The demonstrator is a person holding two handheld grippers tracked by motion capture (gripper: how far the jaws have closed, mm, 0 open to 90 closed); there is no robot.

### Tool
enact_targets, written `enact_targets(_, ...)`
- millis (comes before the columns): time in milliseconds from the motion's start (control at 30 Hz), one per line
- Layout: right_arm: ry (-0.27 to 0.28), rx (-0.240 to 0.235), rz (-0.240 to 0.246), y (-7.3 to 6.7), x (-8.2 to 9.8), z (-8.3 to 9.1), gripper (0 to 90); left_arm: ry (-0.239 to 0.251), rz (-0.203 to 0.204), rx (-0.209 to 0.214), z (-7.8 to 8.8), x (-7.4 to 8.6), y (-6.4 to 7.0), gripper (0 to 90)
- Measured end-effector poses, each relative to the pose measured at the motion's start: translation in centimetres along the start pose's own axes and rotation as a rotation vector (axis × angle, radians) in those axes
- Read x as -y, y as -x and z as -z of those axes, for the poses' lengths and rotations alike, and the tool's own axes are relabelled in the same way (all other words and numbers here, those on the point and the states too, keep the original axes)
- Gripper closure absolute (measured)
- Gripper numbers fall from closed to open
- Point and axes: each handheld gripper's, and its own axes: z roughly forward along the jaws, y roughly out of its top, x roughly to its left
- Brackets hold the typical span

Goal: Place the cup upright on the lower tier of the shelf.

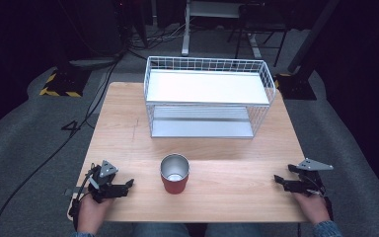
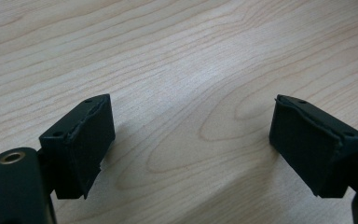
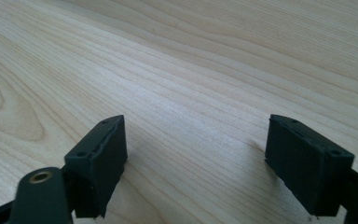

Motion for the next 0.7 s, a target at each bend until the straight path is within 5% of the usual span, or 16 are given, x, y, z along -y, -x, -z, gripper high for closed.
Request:
enact_targets(533,0.002,-0.005,0.004,-0.02,0.01,0.01,23.0,-0.015,-0.027,0.015,-0.12,-0.15,-0.11,10.5)
enact_targets(700,0.001,-0.008,0.005,0.0,-0.01,-0.03,22.0,-0.026,-0.008,0.016,0.09,-0.32,-0.29,15.6)
